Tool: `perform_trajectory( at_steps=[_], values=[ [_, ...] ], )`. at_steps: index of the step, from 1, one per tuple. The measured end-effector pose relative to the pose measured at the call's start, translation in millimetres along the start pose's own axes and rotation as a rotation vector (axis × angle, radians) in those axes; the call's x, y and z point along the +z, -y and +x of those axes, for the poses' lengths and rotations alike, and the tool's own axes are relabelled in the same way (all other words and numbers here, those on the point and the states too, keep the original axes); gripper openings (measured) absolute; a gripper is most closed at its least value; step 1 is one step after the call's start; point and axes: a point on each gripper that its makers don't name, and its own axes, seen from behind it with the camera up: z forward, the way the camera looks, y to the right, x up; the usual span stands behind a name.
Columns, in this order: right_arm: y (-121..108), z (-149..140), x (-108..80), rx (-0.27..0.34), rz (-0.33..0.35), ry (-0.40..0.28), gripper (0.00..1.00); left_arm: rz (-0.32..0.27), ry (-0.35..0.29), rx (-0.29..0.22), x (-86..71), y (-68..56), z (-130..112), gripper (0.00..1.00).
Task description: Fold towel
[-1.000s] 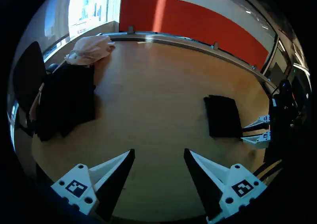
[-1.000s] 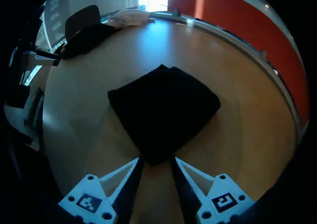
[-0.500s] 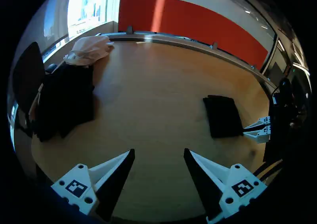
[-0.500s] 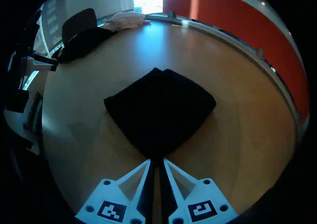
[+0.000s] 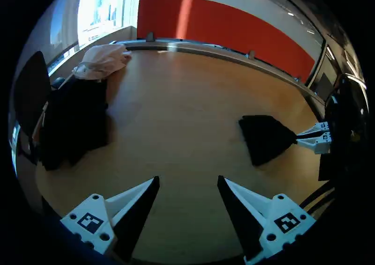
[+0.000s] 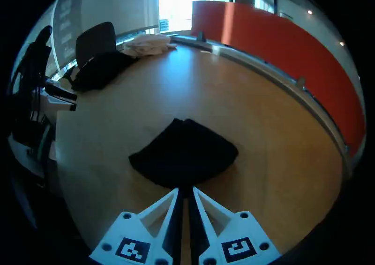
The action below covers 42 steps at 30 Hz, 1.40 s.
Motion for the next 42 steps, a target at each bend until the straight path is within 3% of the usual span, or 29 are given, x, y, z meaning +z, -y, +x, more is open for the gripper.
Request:
perform_trajectory(
  at_steps=[9, 15, 29, 42],
  values=[
    [-24.5, 49.9, -42.9, -0.012, -0.030, -0.087, 0.06, -0.018, -0.013, 0.016, 1.0, -9.1, 9.8, 0.92],
    [-47.2, 63.6, -75.9, -0.016, -0.067, -0.115, 0.06, -0.031, -0.022, 0.026, 0.7, -17.0, 15.9, 0.92],
    [-117.0, 34.3, -128.5, 0.041, -0.165, -0.099, 0.06, -0.051, -0.025, 0.036, 6.1, -31.2, 25.1, 0.92],
    [-196.7, -10.1, -170.9, 0.089, -0.255, -0.060, 0.06, -0.053, -0.015, 0.050, 14.3, -42.9, 31.7, 0.92]
  ],
)
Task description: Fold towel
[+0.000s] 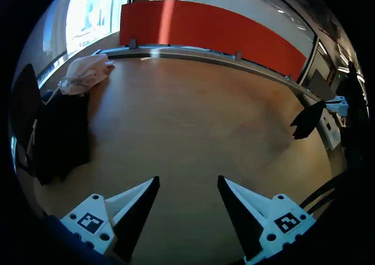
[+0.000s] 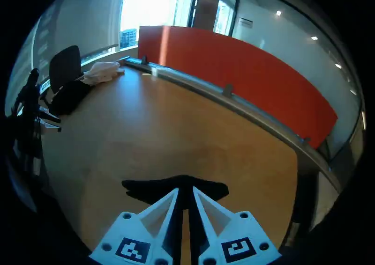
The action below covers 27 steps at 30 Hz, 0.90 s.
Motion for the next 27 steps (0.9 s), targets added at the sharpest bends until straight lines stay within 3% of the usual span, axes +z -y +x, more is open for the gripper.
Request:
perform_trajectory(
  at_steps=[15, 27],
  values=[
    [-90.5, -42.7, -20.7, 0.026, -0.069, 0.086, 0.06, 0.011, 0.007, 0.007, 5.0, -5.4, 3.7, 0.92],
    [-132.1, -52.3, -21.6, 0.031, -0.103, 0.119, 0.06, 0.021, 0.007, 0.005, 4.2, -6.5, 5.1, 0.92]
  ],
)
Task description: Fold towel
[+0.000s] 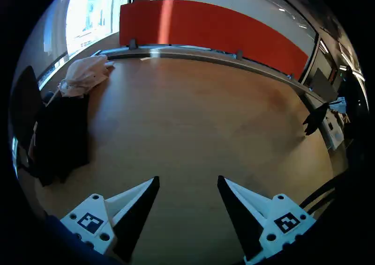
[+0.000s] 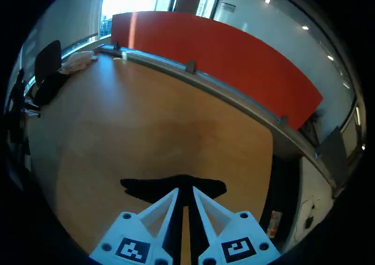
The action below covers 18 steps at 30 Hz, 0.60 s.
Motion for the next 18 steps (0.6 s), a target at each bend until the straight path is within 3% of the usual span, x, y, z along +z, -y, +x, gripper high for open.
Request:
perform_trajectory(
  at_steps=[18],
  values=[
    [-7.1, -9.8, 6.4, 0.005, 0.001, 0.028, 0.06, 0.005, 0.001, 0.007, 1.4, -5.0, 3.3, 0.92]
  ],
)
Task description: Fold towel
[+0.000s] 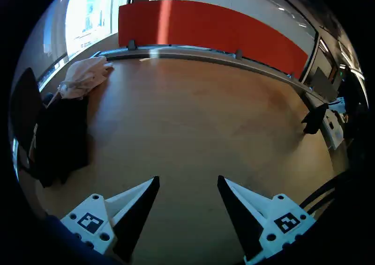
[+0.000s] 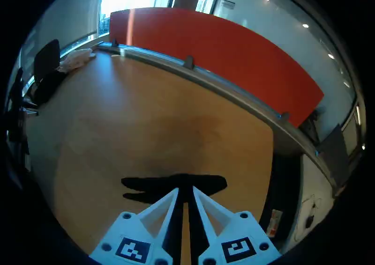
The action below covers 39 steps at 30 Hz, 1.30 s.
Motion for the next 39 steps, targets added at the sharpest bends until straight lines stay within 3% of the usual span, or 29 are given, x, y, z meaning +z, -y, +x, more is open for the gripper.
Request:
perform_trajectory(
  at_steps=[12, 24, 39],
  values=[
    [-10.4, -68.6, -5.4, 0.016, -0.027, 0.108, 0.06, -0.004, 0.006, 0.009, 1.6, -4.5, -1.1, 0.92],
    [-13.7, -142.9, -2.2, 0.087, -0.066, 0.221, 0.06, -0.002, 0.010, 0.021, -0.7, -7.6, -2.9, 0.92],
    [-17.4, -201.2, 10.4, 0.150, -0.126, 0.344, 0.07, 0.015, 0.012, 0.028, -7.4, -4.0, -8.5, 0.92]
  ],
)
